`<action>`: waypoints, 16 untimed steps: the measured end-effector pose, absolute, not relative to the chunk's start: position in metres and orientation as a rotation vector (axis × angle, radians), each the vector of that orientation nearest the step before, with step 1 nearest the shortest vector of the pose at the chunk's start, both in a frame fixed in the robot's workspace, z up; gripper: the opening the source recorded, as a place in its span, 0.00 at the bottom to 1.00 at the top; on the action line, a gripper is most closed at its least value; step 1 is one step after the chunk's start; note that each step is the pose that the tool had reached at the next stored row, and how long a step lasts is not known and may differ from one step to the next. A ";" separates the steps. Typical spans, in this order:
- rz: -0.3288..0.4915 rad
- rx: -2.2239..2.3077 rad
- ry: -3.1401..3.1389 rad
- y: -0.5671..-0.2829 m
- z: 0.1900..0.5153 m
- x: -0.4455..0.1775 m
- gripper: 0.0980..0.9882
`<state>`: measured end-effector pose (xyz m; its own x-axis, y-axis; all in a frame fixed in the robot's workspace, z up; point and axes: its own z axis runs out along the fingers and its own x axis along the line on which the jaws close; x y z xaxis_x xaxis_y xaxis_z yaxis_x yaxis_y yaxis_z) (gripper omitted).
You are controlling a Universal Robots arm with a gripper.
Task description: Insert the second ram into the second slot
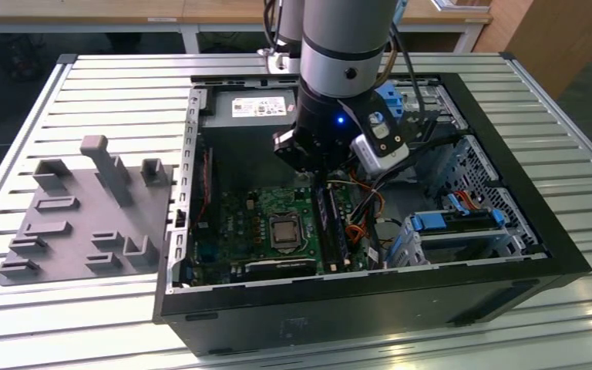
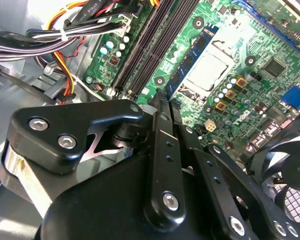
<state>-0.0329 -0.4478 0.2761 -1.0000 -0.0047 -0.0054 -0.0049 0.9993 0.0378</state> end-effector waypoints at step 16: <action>0.059 -0.008 3.137 -0.448 0.265 -0.033 0.04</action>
<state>-0.0331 -0.4478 0.2648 -1.0000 -0.0049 -0.0041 -0.0050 0.9993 0.0376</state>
